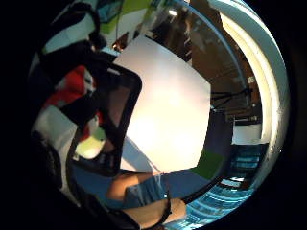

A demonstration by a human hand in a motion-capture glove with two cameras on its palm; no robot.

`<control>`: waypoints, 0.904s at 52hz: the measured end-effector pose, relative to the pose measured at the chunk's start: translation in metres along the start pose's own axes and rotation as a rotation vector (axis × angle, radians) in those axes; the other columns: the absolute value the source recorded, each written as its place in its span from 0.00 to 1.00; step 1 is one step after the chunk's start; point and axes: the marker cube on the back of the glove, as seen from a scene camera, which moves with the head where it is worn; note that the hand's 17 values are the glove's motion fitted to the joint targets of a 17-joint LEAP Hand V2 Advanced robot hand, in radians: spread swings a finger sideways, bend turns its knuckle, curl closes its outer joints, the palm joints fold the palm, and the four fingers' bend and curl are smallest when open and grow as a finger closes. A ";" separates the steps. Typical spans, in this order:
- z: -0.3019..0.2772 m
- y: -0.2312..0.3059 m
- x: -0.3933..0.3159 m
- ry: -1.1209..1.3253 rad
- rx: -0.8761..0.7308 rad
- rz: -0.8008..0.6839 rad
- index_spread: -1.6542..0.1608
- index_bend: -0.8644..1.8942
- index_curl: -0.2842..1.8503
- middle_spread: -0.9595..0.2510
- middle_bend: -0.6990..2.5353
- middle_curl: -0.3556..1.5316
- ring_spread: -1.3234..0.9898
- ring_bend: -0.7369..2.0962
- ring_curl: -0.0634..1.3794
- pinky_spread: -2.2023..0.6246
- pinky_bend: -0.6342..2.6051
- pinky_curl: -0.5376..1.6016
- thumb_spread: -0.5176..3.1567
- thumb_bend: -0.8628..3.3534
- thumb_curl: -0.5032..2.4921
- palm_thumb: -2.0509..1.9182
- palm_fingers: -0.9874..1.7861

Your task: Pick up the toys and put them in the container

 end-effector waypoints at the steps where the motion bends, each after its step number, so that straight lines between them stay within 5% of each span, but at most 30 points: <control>1: 0.000 0.000 -0.002 0.014 0.007 0.003 0.73 0.30 0.27 0.69 0.28 0.50 0.47 0.65 0.41 0.68 0.63 0.48 0.40 0.16 0.34 0.46 0.42; 6: 0.007 0.013 -0.035 0.222 0.032 -0.157 0.74 0.34 0.25 0.74 0.29 0.50 0.52 0.59 0.37 0.72 0.65 0.48 0.39 0.16 0.31 0.46 0.35; 10: -0.005 0.012 -0.027 0.212 0.068 0.065 0.74 0.35 0.24 0.76 0.30 0.49 0.54 0.58 0.34 0.74 0.65 0.47 0.39 0.16 0.29 0.46 0.34; 18: -0.026 0.028 0.023 0.287 0.085 0.118 0.74 0.36 0.24 0.78 0.29 0.48 0.57 0.52 0.29 0.77 0.63 0.45 0.38 0.17 0.26 0.46 0.30; 24: -0.041 0.059 0.051 0.108 0.036 -0.229 0.74 0.36 0.24 0.79 0.28 0.46 0.58 0.48 0.27 0.78 0.61 0.44 0.38 0.17 0.24 0.46 0.29; 28: -0.040 0.054 0.096 0.316 0.063 0.175 0.74 0.36 0.24 0.79 0.28 0.46 0.58 0.46 0.25 0.78 0.60 0.43 0.38 0.17 0.24 0.46 0.30; 30: -0.040 0.056 0.111 0.343 0.067 0.263 0.74 0.36 0.24 0.79 0.28 0.45 0.58 0.45 0.25 0.78 0.60 0.43 0.38 0.17 0.23 0.46 0.30; 47: -0.033 0.107 0.213 0.326 0.055 0.363 0.74 0.36 0.24 0.78 0.27 0.42 0.58 0.39 0.22 0.78 0.54 0.40 0.39 0.17 0.21 0.47 0.30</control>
